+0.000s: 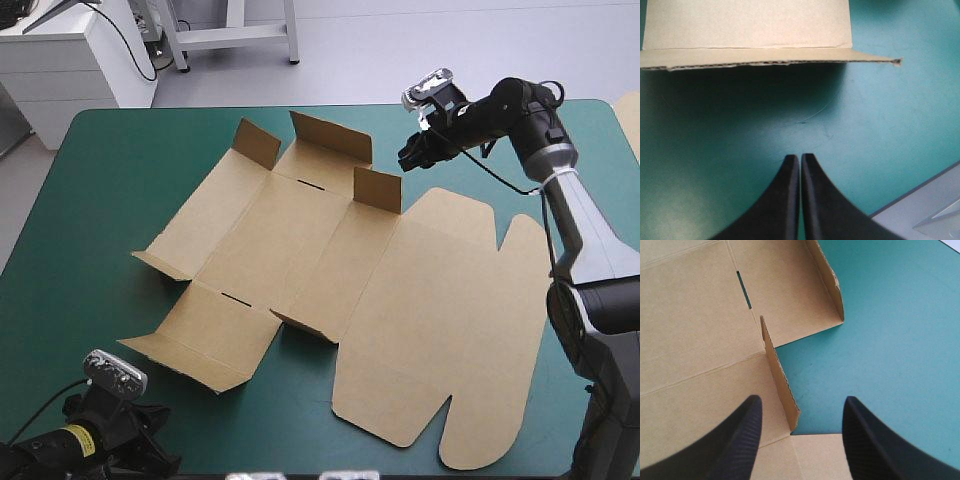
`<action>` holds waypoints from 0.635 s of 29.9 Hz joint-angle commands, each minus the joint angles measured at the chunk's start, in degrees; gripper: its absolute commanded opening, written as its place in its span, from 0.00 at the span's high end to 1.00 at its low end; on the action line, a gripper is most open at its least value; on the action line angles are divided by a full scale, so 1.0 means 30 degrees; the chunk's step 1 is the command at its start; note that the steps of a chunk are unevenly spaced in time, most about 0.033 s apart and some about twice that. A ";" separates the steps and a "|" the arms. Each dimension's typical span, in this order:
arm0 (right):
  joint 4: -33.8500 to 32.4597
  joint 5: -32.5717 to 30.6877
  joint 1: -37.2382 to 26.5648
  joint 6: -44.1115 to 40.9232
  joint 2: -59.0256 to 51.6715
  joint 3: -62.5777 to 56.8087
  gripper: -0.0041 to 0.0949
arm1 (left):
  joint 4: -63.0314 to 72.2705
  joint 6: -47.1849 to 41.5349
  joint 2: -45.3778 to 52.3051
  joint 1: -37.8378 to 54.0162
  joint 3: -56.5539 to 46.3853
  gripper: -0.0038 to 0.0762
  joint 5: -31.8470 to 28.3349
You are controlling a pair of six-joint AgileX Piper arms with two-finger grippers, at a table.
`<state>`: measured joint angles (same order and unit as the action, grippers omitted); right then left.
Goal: Fold the box
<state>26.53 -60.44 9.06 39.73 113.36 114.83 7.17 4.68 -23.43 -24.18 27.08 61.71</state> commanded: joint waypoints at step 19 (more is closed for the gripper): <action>-0.2319 0.0895 0.2582 0.1991 0.2062 0.2027 0.42 | 0.0260 -0.0030 -0.0170 -0.0113 0.0465 0.96 -0.0786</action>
<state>19.95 -59.26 16.69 45.80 121.79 118.90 7.17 4.68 -23.43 -24.18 27.08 61.71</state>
